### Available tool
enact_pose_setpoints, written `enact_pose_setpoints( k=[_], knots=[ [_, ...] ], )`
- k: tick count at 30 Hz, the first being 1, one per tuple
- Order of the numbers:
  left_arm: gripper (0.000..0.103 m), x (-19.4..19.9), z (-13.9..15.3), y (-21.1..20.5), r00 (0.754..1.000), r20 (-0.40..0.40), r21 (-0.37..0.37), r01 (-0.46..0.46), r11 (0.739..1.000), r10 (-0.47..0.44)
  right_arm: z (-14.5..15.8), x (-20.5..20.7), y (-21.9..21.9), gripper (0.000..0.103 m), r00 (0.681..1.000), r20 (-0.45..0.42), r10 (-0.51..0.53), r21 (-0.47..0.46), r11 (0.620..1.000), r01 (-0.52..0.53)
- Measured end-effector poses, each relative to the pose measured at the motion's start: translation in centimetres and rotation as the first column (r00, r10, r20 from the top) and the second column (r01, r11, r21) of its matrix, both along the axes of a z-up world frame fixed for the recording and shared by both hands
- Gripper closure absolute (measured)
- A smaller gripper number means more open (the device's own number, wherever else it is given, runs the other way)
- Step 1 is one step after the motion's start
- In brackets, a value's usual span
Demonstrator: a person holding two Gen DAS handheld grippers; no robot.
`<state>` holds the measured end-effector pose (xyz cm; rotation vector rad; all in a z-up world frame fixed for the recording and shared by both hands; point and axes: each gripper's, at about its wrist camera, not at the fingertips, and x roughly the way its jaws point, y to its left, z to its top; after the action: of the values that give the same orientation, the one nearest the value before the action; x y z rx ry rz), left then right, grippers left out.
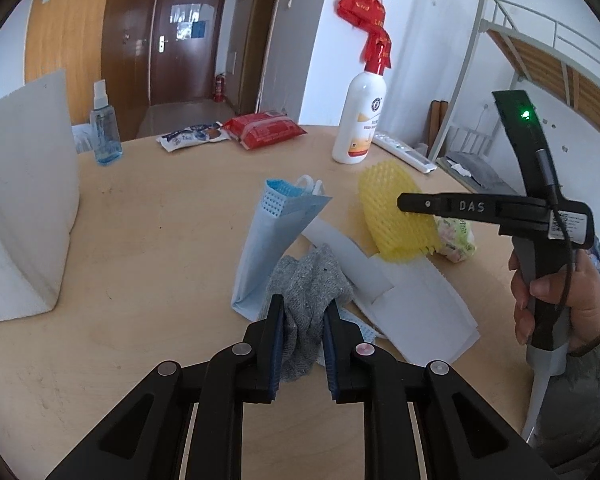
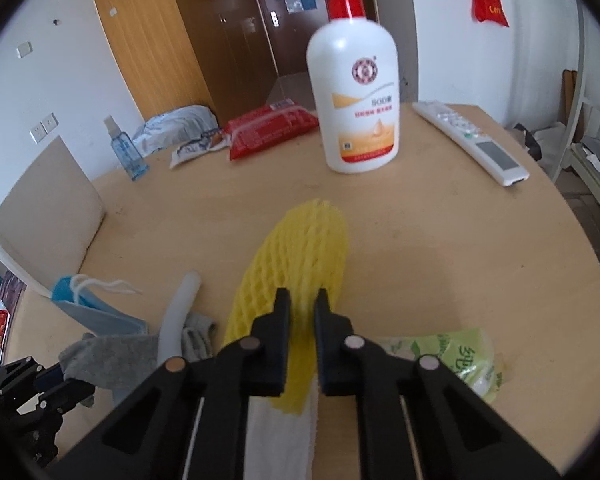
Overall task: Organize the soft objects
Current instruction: 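Close left tool on grey sock while right tool grips yellow foam net, lift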
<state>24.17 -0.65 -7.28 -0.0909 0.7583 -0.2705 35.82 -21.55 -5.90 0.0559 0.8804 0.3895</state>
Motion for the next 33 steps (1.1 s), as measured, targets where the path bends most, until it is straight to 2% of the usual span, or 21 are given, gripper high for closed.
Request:
enact_pose_setpoints(
  k=[8,15,26,33],
  knots=[
    [0.084,-1.2,1.6,0.1,0.999,0.052,-0.009,-0.001,1.000,0.002,2.8,-2.2,-0.1,0.089,0.997,0.076,0.007,0.033,0.999,-0.009],
    [0.084,-2.7,4.2,0.3,0.992,0.125,-0.002,-0.023,1.000,0.023,5.2,-4.2,-0.7,0.089,0.989,0.150,0.003,0.070,0.997,-0.014],
    [0.084,-4.3,8.8,1.1,0.968,0.246,0.020,-0.061,0.998,0.054,6.7,-6.8,-1.1,0.089,0.978,0.209,0.017,0.122,0.992,-0.043],
    [0.084,-4.9,9.1,1.5,0.963,0.262,0.024,-0.077,0.997,0.068,7.4,-8.5,-1.4,0.089,0.971,0.240,0.017,0.139,0.989,-0.052]
  ],
)
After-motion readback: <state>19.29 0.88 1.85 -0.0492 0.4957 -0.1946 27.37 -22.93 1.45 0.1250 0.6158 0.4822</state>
